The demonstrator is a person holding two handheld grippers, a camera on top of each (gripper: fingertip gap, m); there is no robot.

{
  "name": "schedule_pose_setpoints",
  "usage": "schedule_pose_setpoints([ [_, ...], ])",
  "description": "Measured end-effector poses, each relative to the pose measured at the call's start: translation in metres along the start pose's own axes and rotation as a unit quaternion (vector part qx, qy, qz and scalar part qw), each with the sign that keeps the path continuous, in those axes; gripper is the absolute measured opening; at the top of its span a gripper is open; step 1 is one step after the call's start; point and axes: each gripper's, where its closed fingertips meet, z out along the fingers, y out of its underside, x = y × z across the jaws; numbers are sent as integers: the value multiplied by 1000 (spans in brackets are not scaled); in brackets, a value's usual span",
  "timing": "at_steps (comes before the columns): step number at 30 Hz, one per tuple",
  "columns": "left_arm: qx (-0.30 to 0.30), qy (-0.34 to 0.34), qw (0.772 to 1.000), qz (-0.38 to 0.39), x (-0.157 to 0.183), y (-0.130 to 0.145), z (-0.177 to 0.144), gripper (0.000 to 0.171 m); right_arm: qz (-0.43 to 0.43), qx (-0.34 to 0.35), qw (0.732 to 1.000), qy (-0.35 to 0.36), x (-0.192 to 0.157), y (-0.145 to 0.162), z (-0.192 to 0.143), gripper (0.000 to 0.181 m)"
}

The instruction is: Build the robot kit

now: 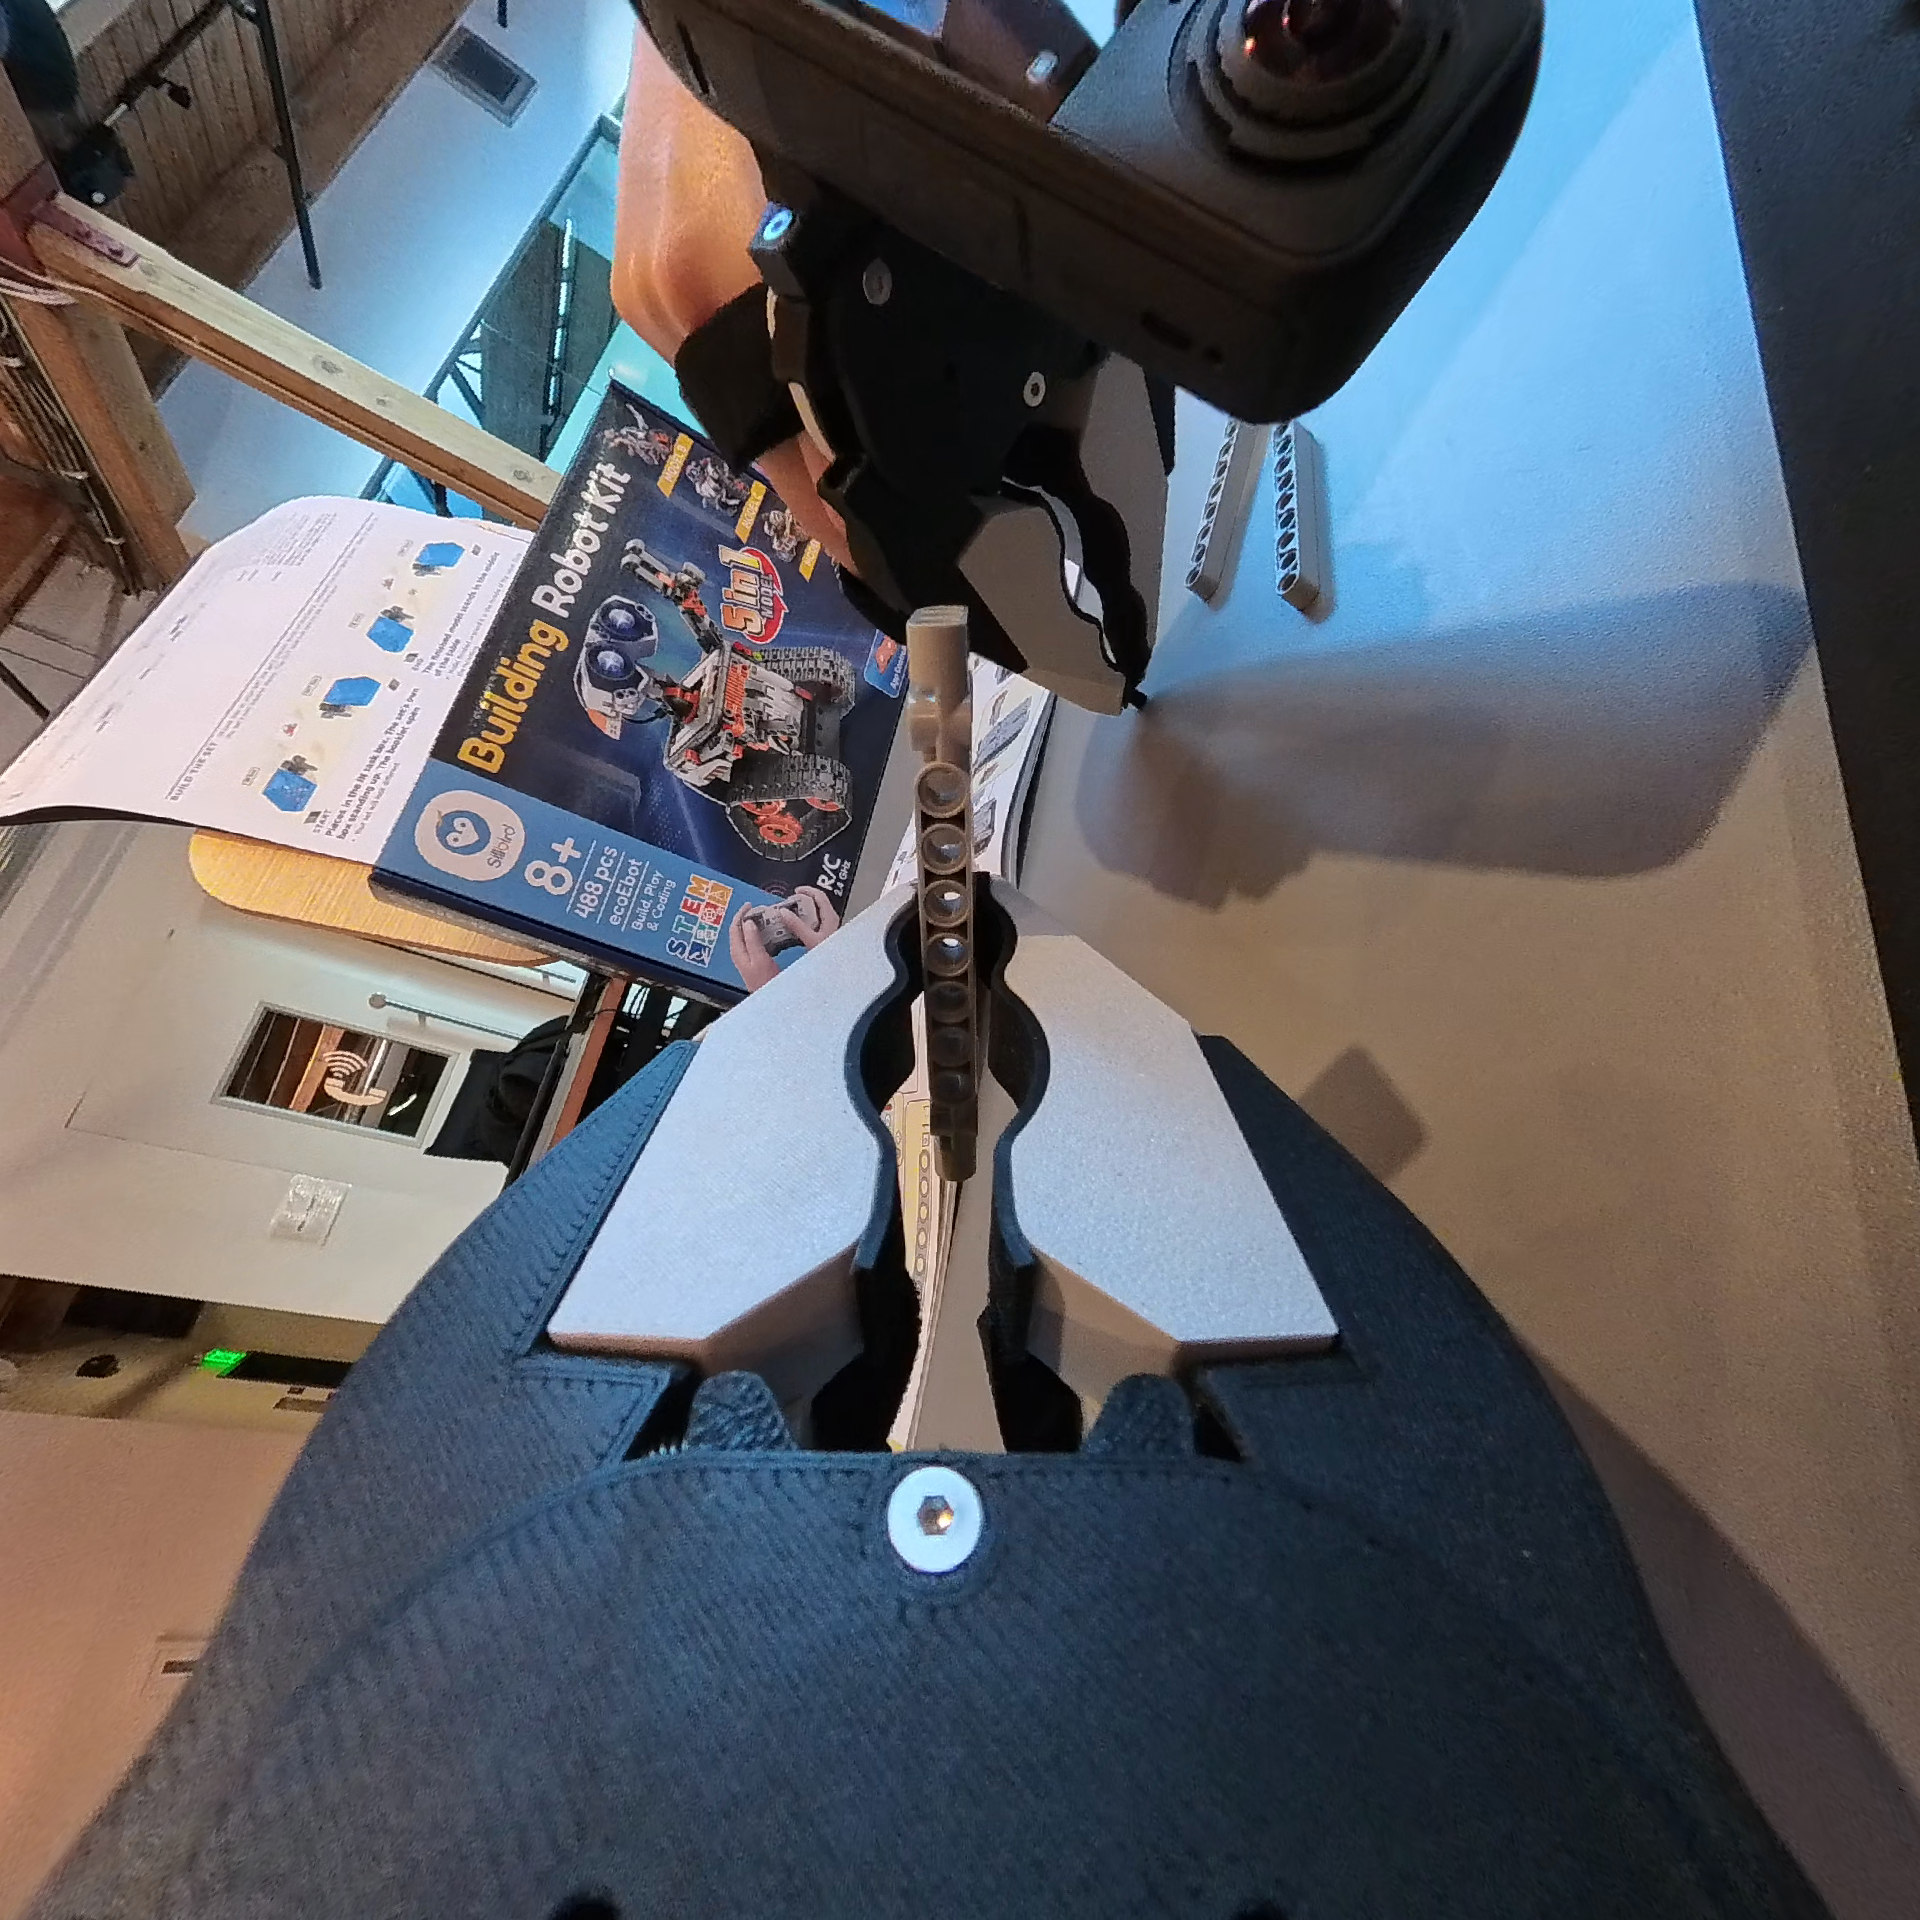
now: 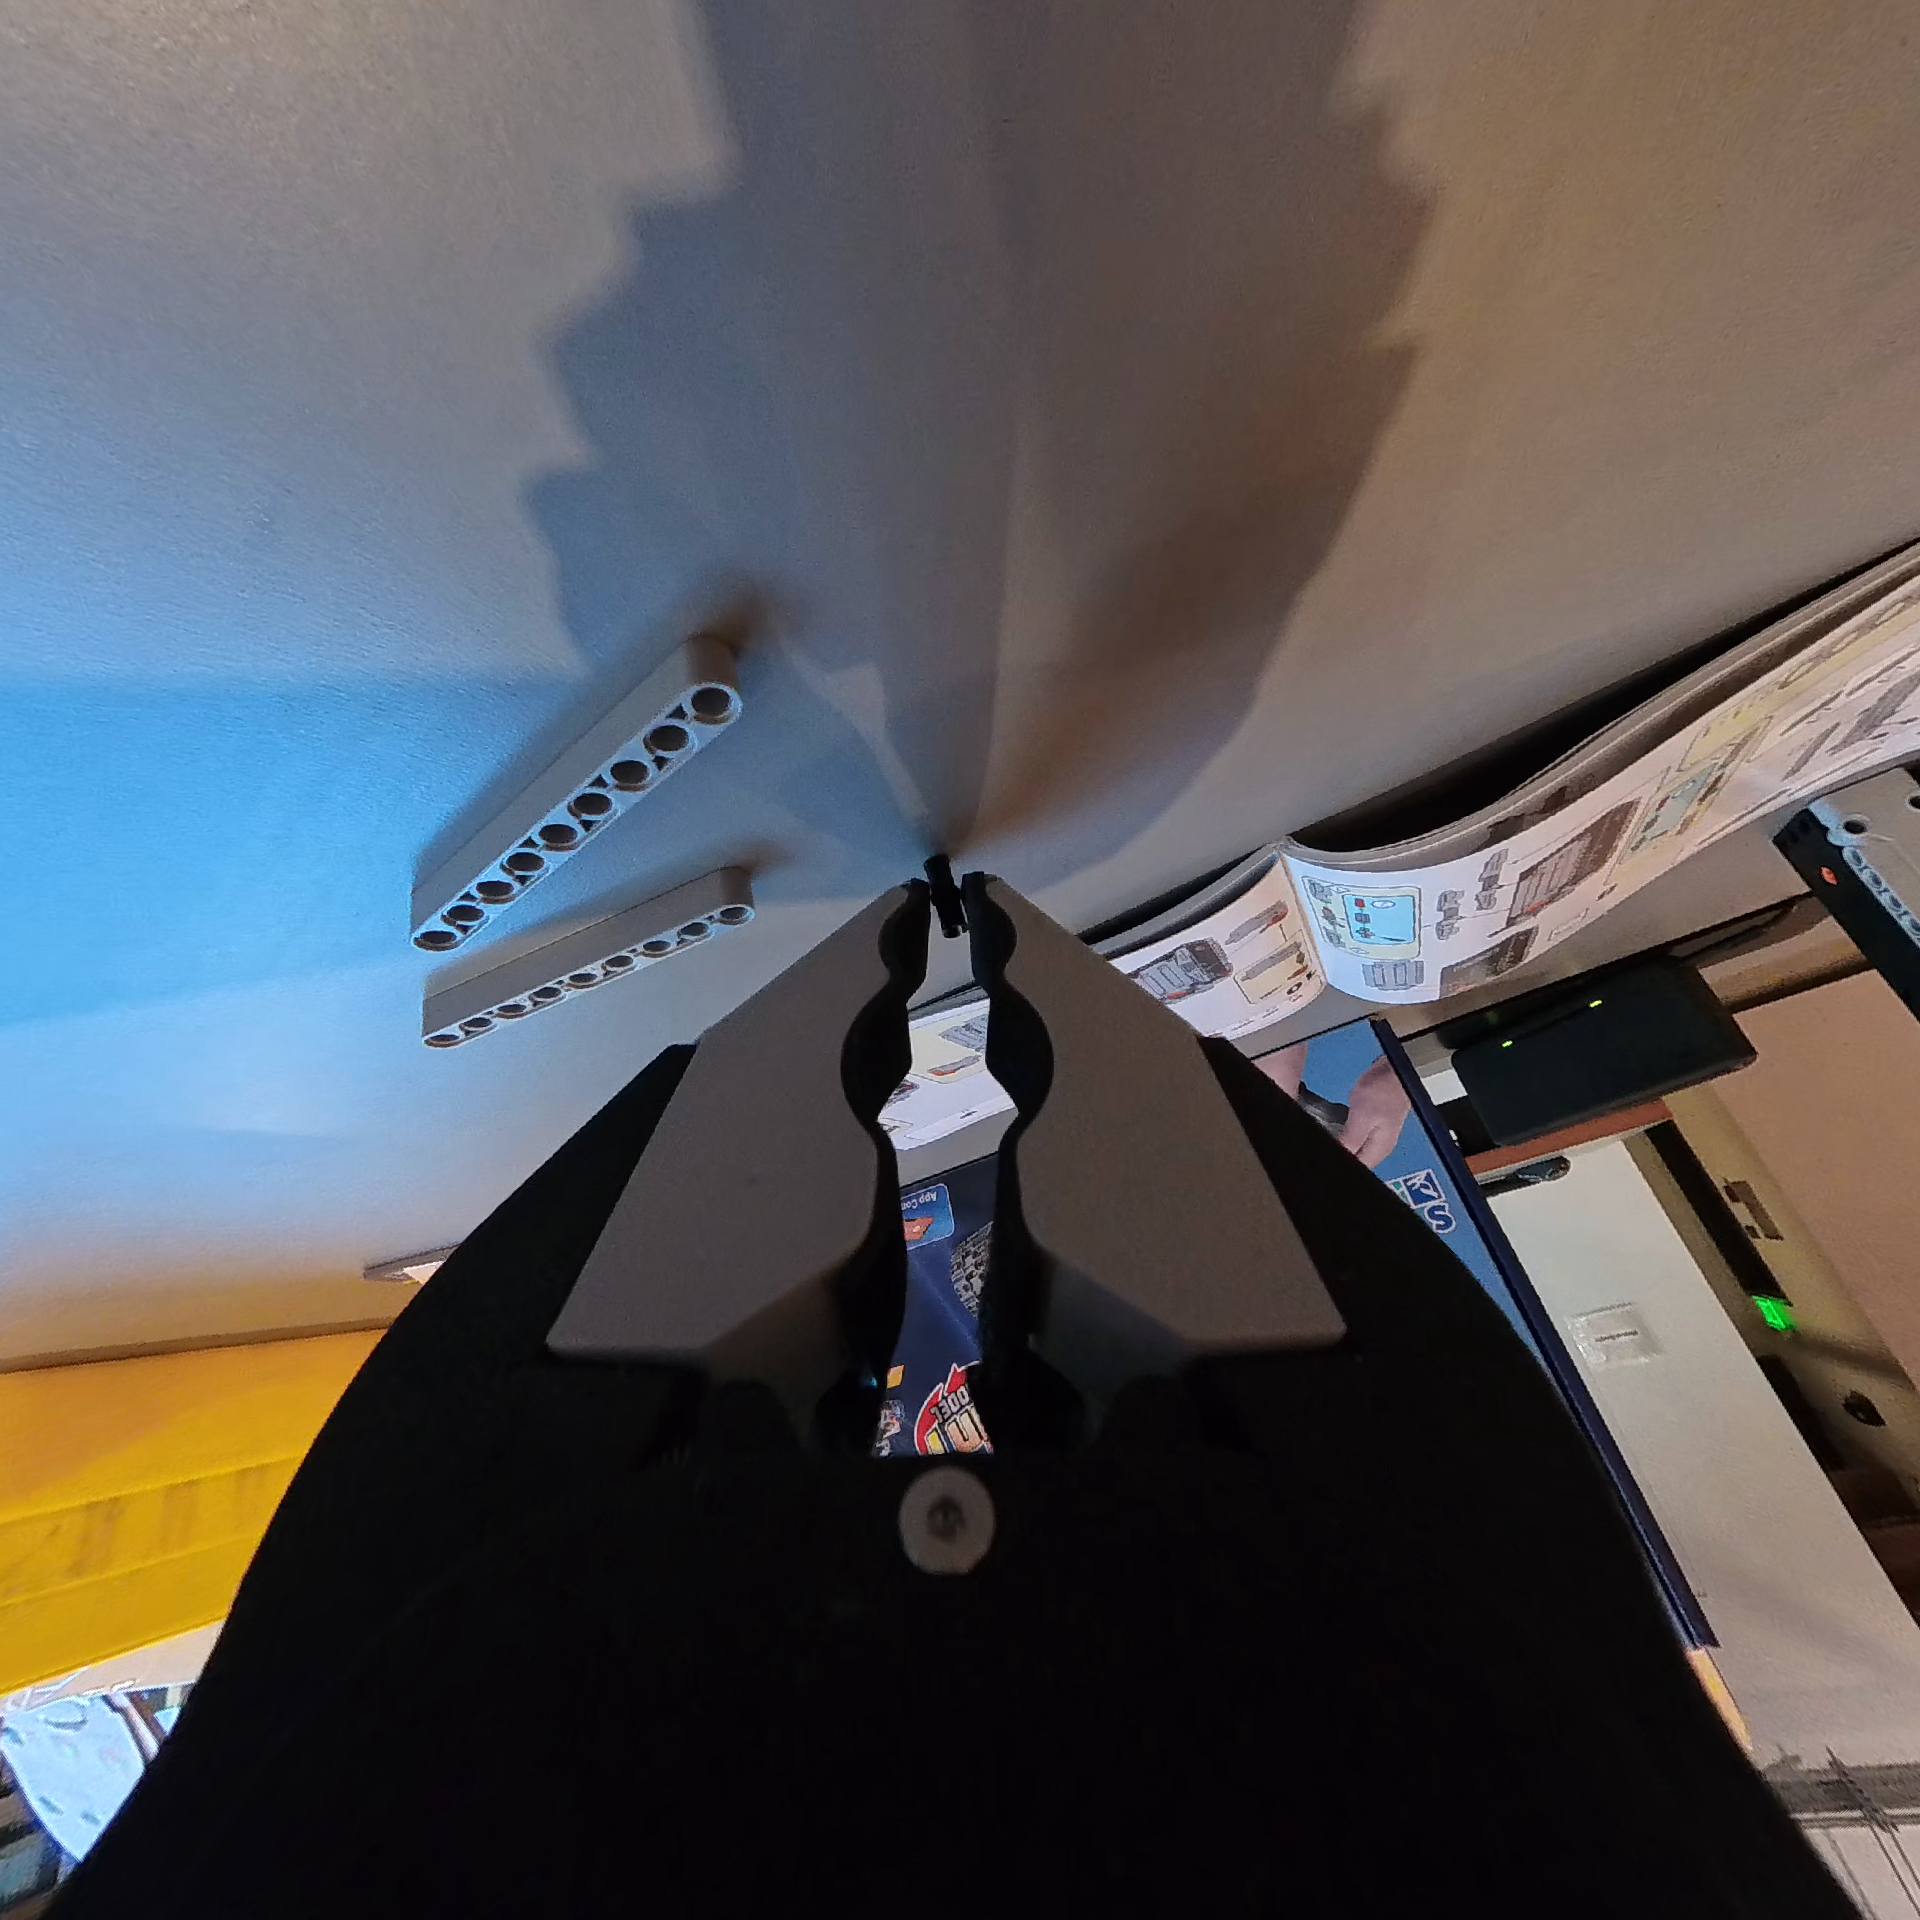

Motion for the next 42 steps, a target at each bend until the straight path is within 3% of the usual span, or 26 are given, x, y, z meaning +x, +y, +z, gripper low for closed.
schedule_pose_setpoints([
  [15,0,0,1000,-3,0,1,0,4,24,15,1000,7,2,-2,-7,13],
  [20,0,-1,1000,-5,-1,1,0,4,111,101,988,19,15,-1,-31,18],
  [22,1,-1,1000,-5,-1,1,0,4,199,190,961,10,22,0,-48,17],
  [26,3,0,1000,-5,-1,0,0,4,370,372,849,-62,22,16,-60,16],
  [28,2,2,1000,-3,0,0,1,4,414,403,812,-84,17,22,-50,14],
  [31,-1,4,1000,-6,1,1,1,4,458,406,784,-104,16,22,-39,14],
  [42,-2,10,1000,-11,4,3,3,4,426,268,854,-133,2,9,-10,17],
])
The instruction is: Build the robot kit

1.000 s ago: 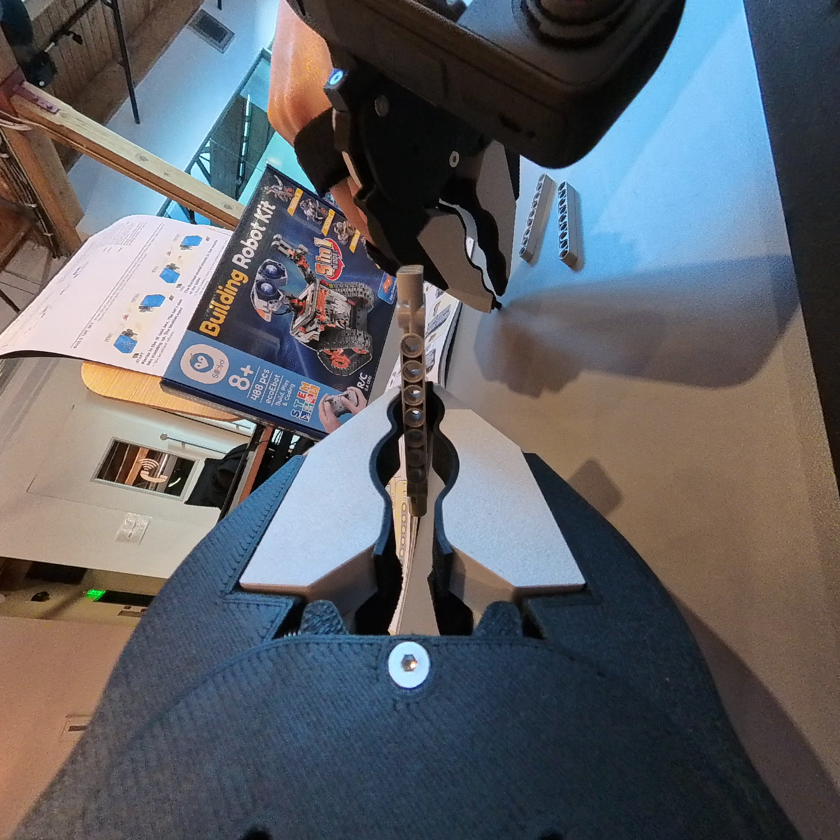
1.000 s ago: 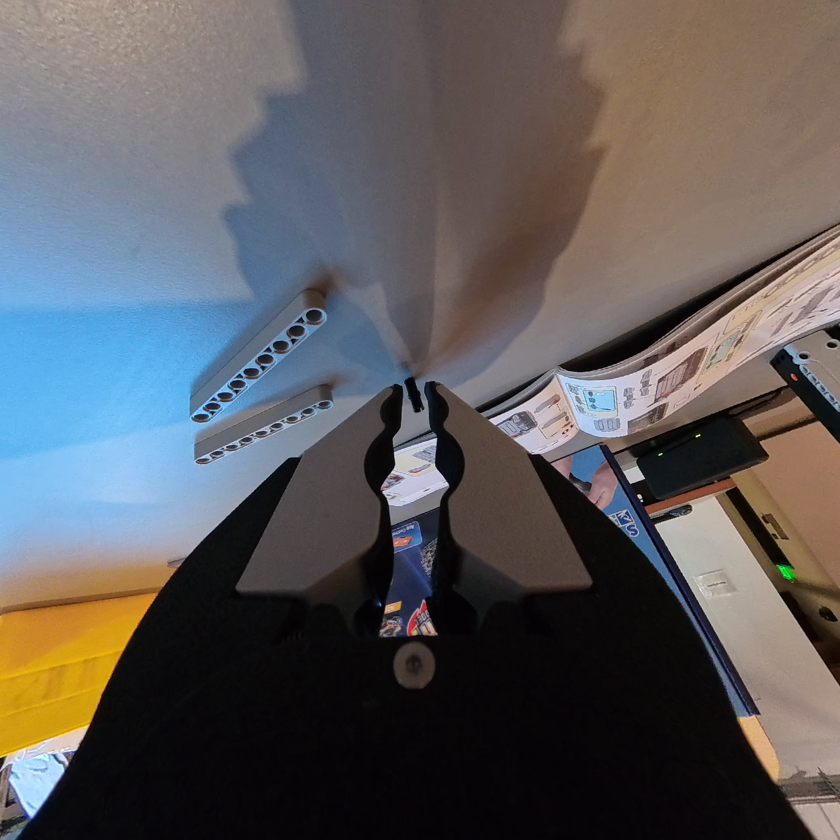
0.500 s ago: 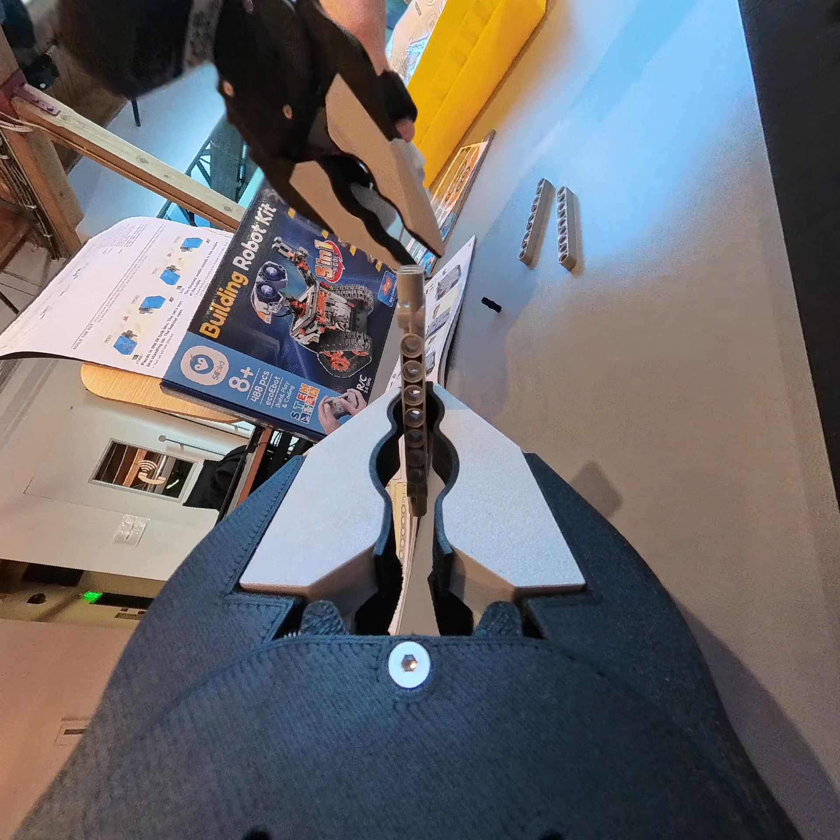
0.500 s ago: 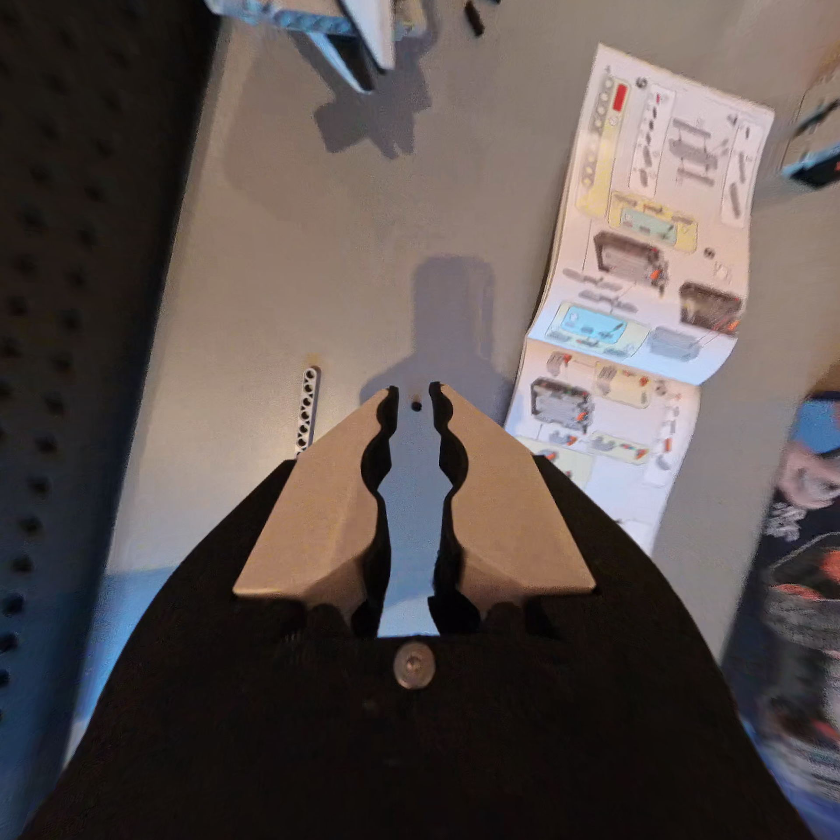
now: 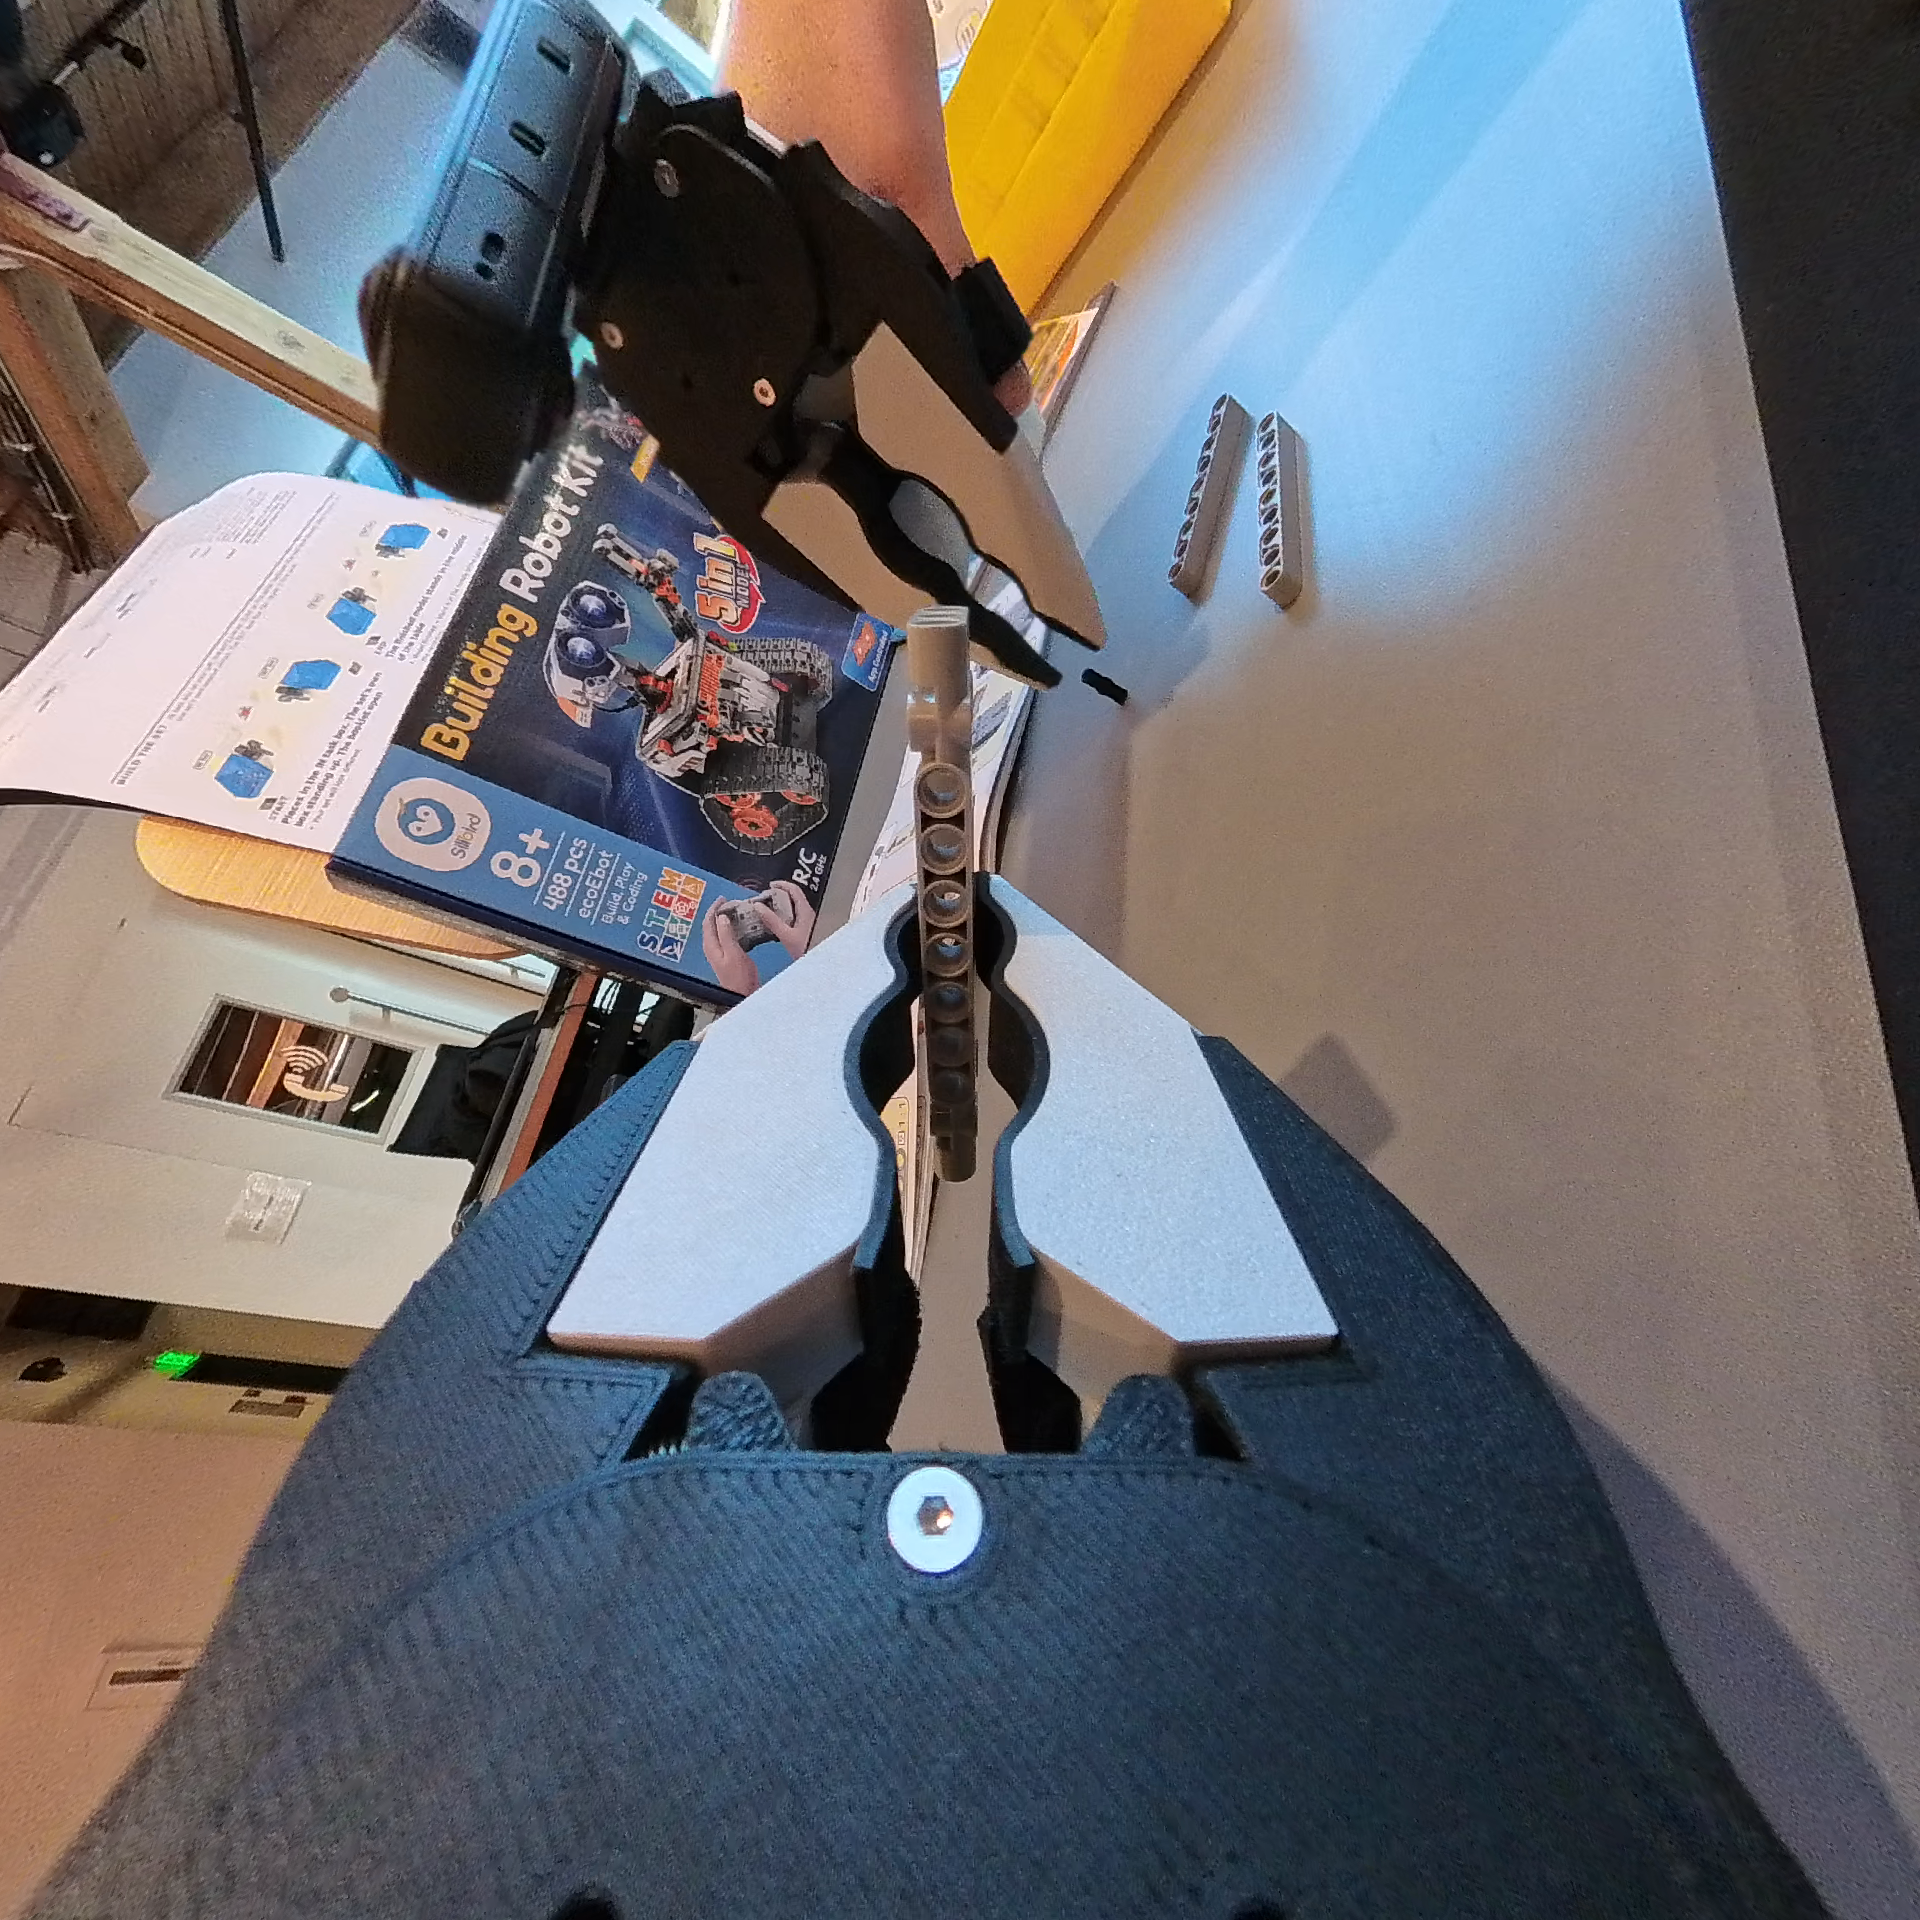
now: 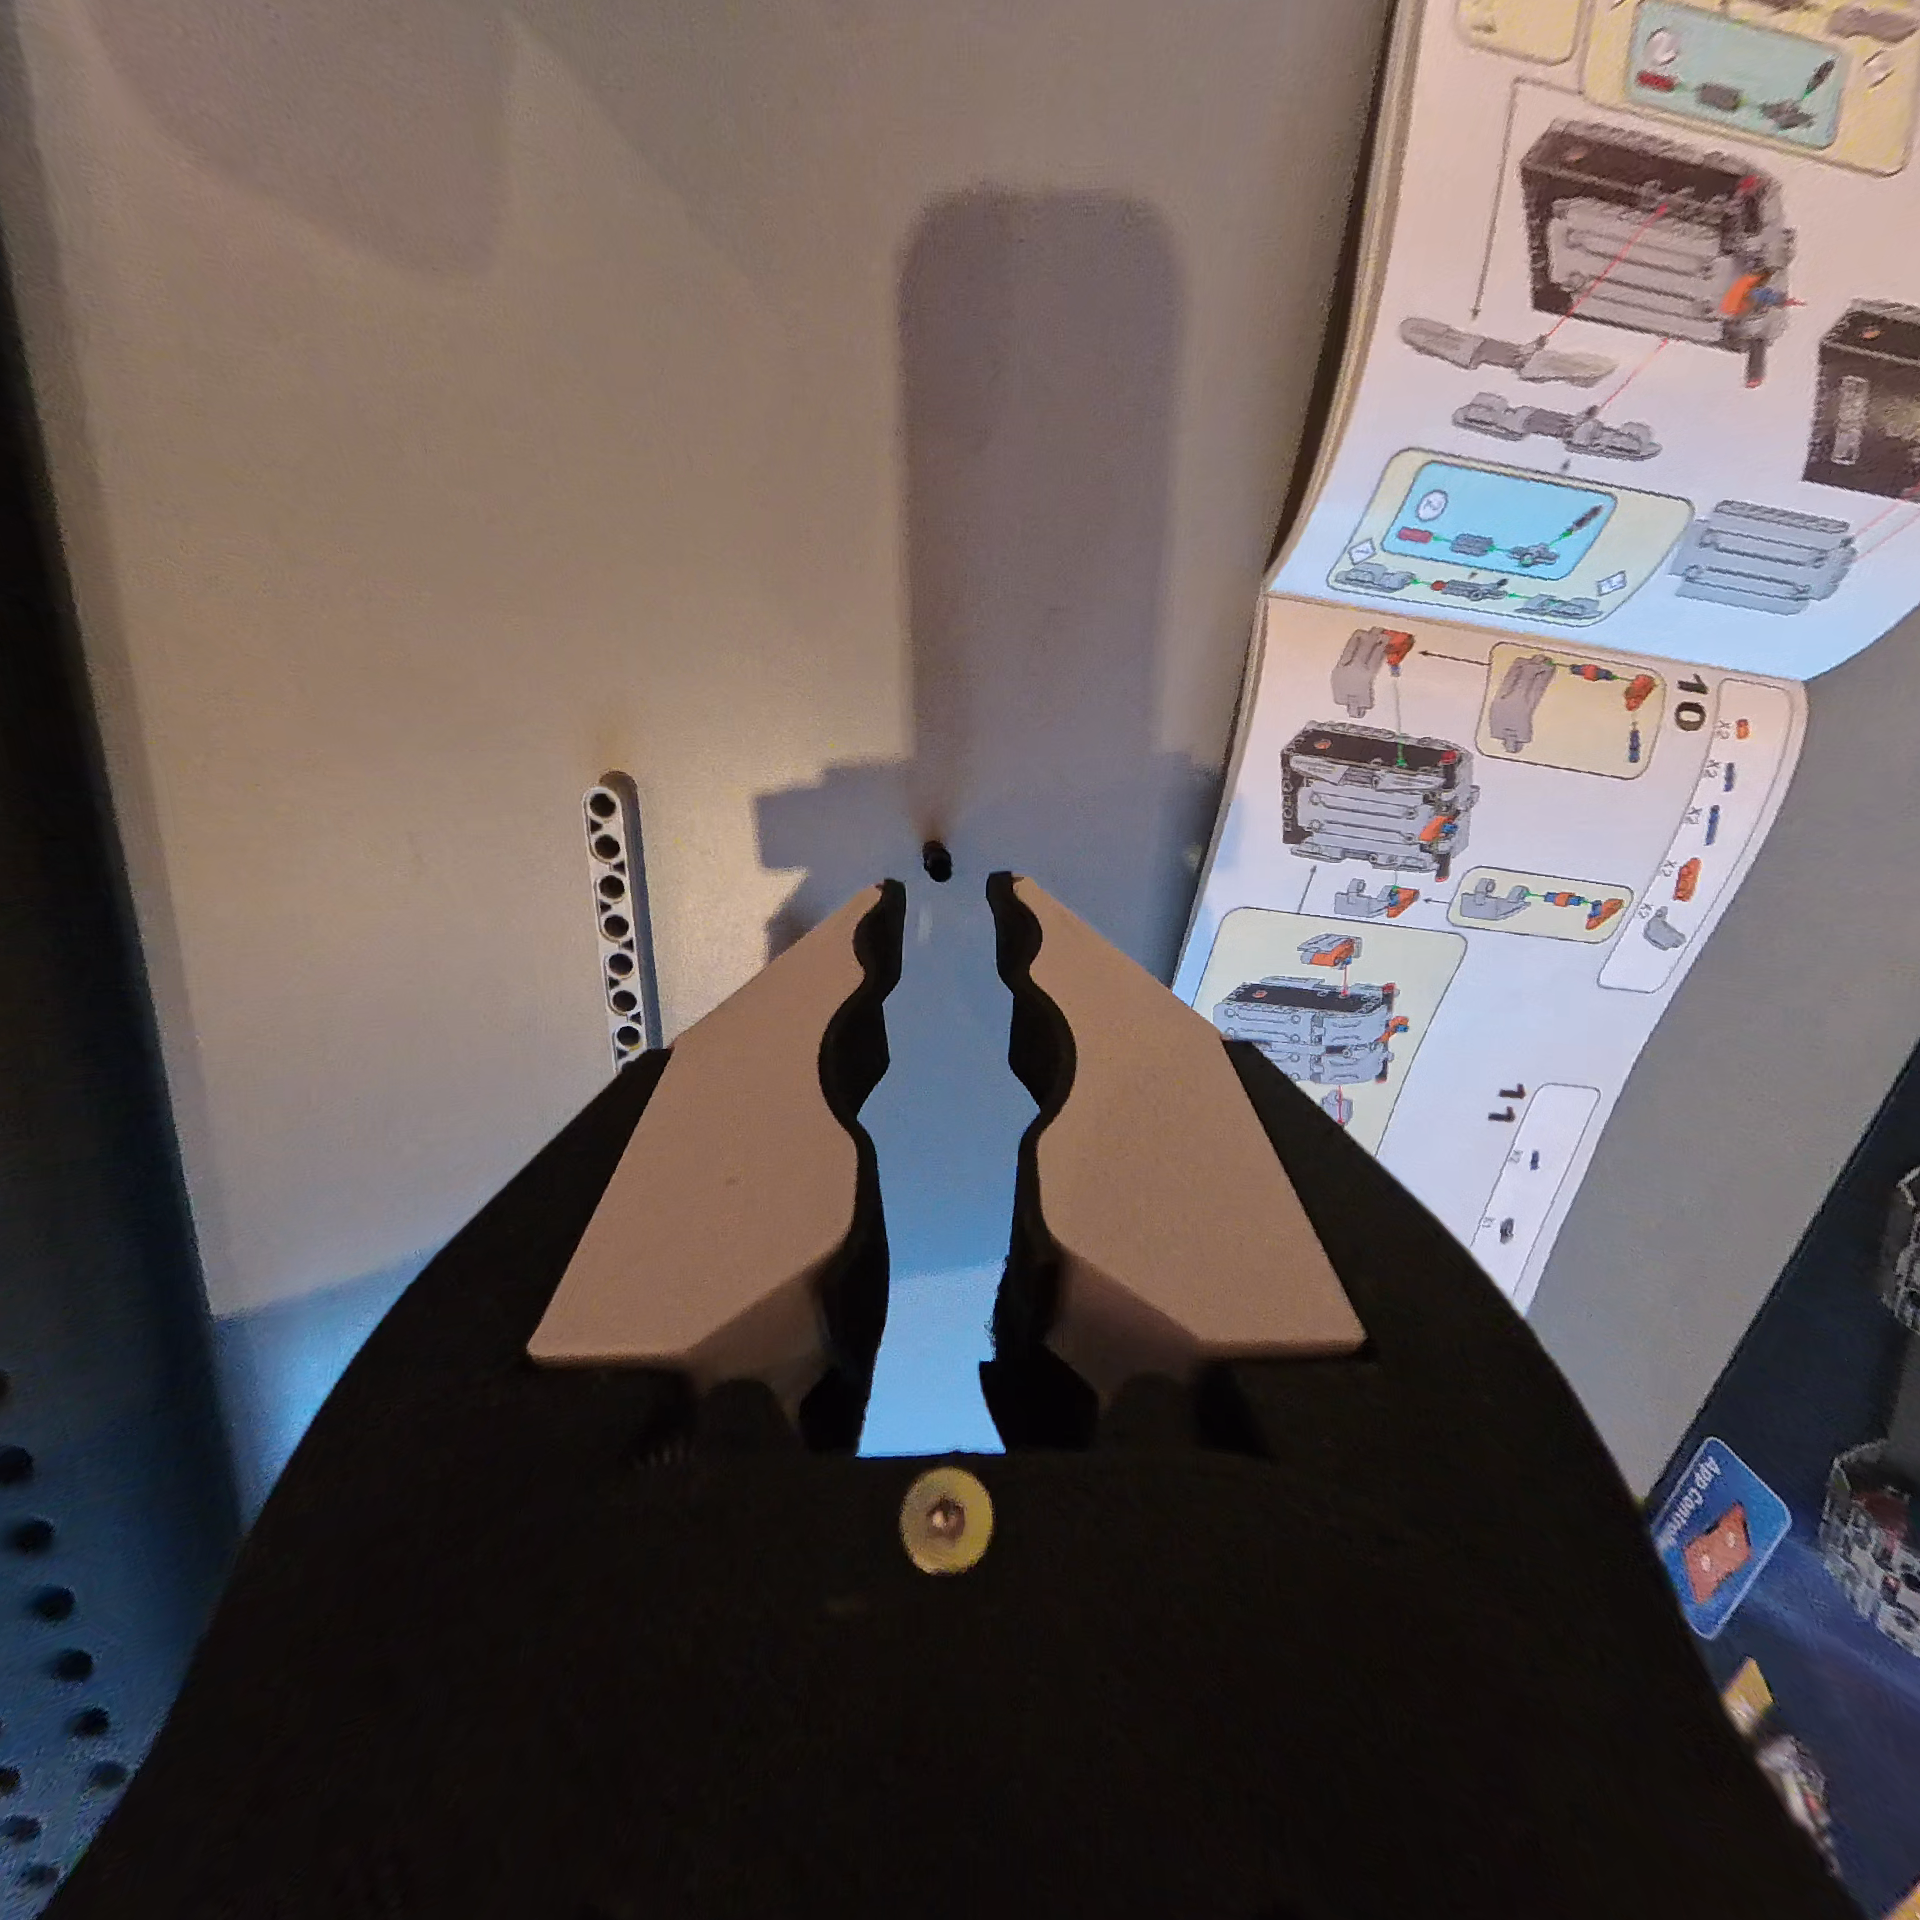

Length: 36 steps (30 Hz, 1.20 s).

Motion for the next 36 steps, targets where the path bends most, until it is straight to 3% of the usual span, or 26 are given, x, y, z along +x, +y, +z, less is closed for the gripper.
schedule_pose_setpoints([
  [32,0,2,1000,3,1,0,-1,4,-6,-13,1000,-21,-1,-1,8,4],
  [36,-1,7,1000,5,3,0,0,4,12,38,998,-39,-9,-17,-8,4],
])
